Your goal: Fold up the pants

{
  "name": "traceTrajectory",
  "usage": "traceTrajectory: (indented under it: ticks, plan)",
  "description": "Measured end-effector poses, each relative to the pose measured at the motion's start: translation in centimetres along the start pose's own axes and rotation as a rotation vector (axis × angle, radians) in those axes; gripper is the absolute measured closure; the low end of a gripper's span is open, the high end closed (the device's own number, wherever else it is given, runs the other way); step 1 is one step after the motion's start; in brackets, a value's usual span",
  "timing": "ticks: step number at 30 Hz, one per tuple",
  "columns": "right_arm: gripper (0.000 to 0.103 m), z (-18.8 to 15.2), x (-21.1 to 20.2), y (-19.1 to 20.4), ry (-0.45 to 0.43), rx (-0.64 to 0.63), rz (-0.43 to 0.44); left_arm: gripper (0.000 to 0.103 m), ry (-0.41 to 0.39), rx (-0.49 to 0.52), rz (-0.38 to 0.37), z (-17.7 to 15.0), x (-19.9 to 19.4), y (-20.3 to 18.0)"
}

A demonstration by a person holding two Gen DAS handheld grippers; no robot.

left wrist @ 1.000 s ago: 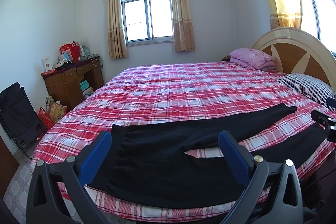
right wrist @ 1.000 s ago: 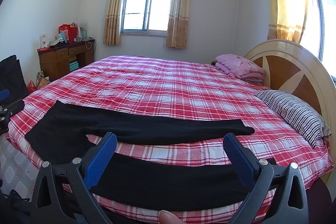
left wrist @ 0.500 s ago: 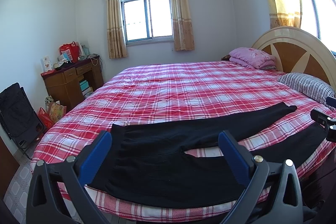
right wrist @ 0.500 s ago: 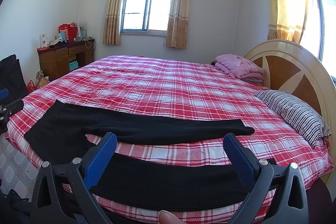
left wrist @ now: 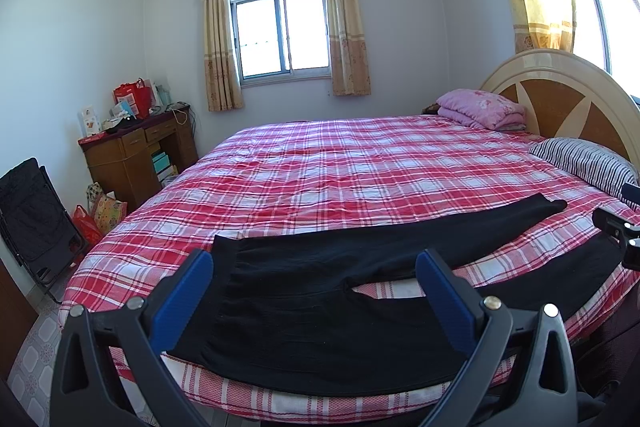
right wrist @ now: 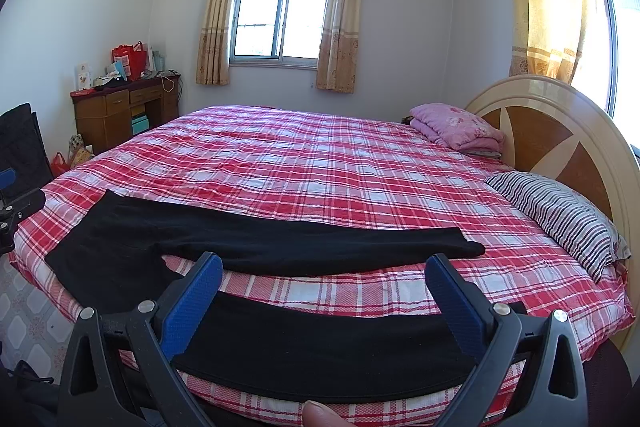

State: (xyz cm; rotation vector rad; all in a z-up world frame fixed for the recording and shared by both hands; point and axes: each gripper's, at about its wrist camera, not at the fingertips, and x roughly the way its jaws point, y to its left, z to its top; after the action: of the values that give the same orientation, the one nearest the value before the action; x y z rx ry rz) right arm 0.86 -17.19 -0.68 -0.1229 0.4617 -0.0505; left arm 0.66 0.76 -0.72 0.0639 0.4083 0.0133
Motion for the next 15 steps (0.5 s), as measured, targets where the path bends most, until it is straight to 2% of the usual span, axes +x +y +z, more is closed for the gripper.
traceTrajectory:
  ticks: [15]
  plan:
    - [0.001, -0.20, 0.17, 0.04, 0.002, -0.001, -0.002, 0.000, 0.006, 0.001, -0.001, -0.20, 0.08, 0.27]
